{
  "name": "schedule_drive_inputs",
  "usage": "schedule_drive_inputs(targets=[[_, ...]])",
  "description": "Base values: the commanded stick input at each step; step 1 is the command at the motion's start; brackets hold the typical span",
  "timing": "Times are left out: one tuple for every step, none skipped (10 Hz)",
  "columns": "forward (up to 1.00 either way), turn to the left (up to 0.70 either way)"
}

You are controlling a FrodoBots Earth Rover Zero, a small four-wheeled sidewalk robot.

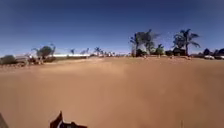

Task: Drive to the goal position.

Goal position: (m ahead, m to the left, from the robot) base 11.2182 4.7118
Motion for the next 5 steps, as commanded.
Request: schedule_drive_inputs(targets=[[0.7,0.0],[0.7,0.0],[0.7,0.0],[0.7,0.0],[0.7,0.0]])
